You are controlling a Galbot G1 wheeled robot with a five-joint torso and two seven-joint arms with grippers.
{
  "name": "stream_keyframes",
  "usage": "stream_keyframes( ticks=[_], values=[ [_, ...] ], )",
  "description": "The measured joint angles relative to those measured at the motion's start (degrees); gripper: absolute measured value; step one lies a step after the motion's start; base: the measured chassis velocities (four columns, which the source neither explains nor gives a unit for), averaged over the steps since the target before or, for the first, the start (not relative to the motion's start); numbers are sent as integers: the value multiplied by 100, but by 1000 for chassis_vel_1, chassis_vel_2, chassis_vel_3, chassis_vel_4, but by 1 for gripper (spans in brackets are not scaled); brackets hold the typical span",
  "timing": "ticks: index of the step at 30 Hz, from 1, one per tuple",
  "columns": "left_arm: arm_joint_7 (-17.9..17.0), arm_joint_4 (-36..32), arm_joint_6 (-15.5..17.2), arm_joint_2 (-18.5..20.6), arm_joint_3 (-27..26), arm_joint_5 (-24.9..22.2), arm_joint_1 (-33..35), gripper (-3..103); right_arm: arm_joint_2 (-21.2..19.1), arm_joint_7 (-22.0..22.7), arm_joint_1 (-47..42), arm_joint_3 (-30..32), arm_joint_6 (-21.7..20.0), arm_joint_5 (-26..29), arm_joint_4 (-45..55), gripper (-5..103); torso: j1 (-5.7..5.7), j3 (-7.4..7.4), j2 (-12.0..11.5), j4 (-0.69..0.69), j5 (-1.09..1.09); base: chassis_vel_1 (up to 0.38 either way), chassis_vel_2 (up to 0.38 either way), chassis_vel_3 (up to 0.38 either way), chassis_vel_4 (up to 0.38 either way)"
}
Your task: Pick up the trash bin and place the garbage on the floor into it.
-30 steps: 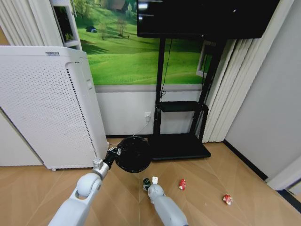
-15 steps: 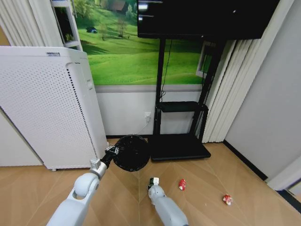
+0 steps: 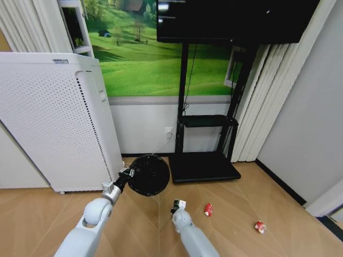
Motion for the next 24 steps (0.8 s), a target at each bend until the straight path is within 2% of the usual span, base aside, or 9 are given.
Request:
stream_keyframes(
  ticks=[2,7,15,21,24],
  values=[
    [-10,1,-1,-11,44,16,7,4,-256,58,-127,162,-16,132,423,25,0,1,0,0,0,0,0,0,0],
    [-36,95,-2,-47,62,43,-20,4,-552,163,-343,504,-41,415,1111,25,0,0,0,1,1,0,0,0,0],
    [-83,571,-32,-182,3,85,-166,4,-795,-75,-707,1223,100,-135,1901,25,0,0,1,1,0,0,0,0,0],
    [-94,750,-36,-217,3,96,-219,4,-849,-149,-751,1425,140,-183,2116,25,0,0,0,2,1,0,0,0,0],
    [-131,1040,-39,-265,131,140,-366,4,-975,-251,-862,1730,105,-48,2809,25,0,0,0,4,-2,0,0,0,0]
  ],
)
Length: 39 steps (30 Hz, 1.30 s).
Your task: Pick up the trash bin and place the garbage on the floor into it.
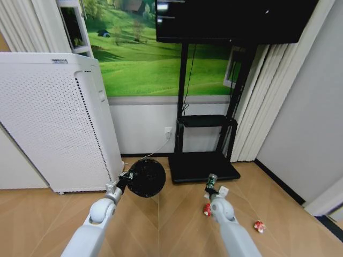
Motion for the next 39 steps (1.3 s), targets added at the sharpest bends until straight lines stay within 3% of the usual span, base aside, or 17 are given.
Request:
stream_keyframes(
  ticks=[3,7,16,27,39],
  values=[
    [-64,128,1,-61,199,44,-144,4,-80,-119,-87,123,-73,157,449,25,0,0,0,-3,2,0,0,0,0],
    [-374,343,124,-256,999,9,-585,4,-225,-365,-333,407,-163,534,1440,25,0,0,1,-4,1,0,0,0,0],
    [-417,1046,41,-692,1631,-35,-1159,4,-188,-930,-775,388,-204,466,2420,25,0,0,2,-3,2,0,0,0,0],
    [-508,1930,-70,-1595,1923,-38,-1678,4,77,-1226,-629,-324,-283,-357,2254,25,0,0,2,-2,2,0,0,0,0],
    [-509,2172,-84,-1929,1944,-81,-1707,4,222,-1241,-442,-927,-272,-906,1627,25,0,0,1,-3,0,0,0,0,0]
  ],
)
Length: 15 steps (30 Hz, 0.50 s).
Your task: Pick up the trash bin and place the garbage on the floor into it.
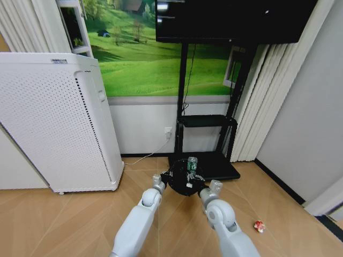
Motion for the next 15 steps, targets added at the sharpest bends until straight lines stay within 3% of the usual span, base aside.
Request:
stream_keyframes(
  ticks=[3,5,10,11,14,15],
  values=[
    [0,7,0,-15,-2,-9,-15,4,70,119,138,-100,27,-155,-279,24,0,0,0,0,1,0,0,0,0],
    [-1,8,0,-16,-2,-9,-15,4,86,132,182,-104,52,-232,-367,30,0,0,0,1,0,0,0,0,0],
    [7,-3,0,-25,-1,16,-10,4,93,232,243,-54,93,-379,-451,51,0,0,0,0,0,0,0,0,0],
    [7,-3,0,-25,-1,16,-10,4,93,232,243,-54,93,-379,-451,51,0,0,0,0,0,0,0,0,0],
    [14,6,-2,-52,-1,79,9,4,54,335,278,-53,51,-316,-398,67,0,0,0,-1,0,0,0,0,0],
    [14,6,-2,-52,-1,79,9,4,54,335,278,-53,51,-316,-398,67,0,0,0,-1,0,0,0,0,0]
  ],
)
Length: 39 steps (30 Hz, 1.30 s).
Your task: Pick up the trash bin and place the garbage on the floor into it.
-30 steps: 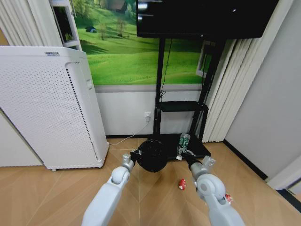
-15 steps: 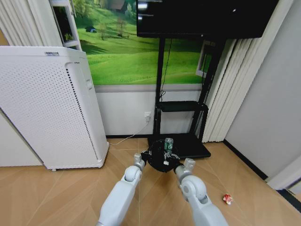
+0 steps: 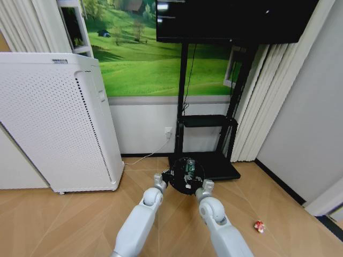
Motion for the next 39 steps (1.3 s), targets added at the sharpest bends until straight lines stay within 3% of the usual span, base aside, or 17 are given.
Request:
stream_keyframes(
  ticks=[1,3,6,7,8,20,25,27,39],
  values=[
    [0,3,-1,-5,0,11,6,4,-11,4,3,3,0,6,1,73,0,0,0,1,0,0,0,0,0],
    [0,3,-1,-6,0,15,11,4,-19,4,3,7,0,8,1,73,0,0,0,0,0,0,0,0,0],
    [-5,-1,-2,0,-2,29,23,4,-53,-5,-20,28,34,10,12,88,0,0,0,0,0,0,0,0,0],
    [-5,-1,-2,0,-2,29,23,4,-53,-5,-20,28,34,10,12,88,0,0,0,0,0,0,0,0,0],
    [-8,-13,-2,16,-19,33,33,4,-61,-9,-37,73,69,4,49,97,0,0,0,1,0,0,0,0,0],
    [-1,-308,-9,336,-411,277,281,4,-200,78,-572,629,157,-209,1214,100,0,0,0,-1,-2,0,0,0,0],
    [-13,-730,67,539,-635,234,534,4,-245,1,-540,663,325,-702,793,100,0,-1,0,5,0,0,0,0,0],
    [-20,-992,113,638,-672,140,673,4,-239,-154,-537,665,617,-1241,204,100,0,-1,0,3,1,0,0,0,0],
    [-1,-1205,119,712,-778,99,806,4,-174,-265,-446,647,698,-1111,-339,100,0,-1,0,3,-1,-17,-18,24,19]
  ],
)
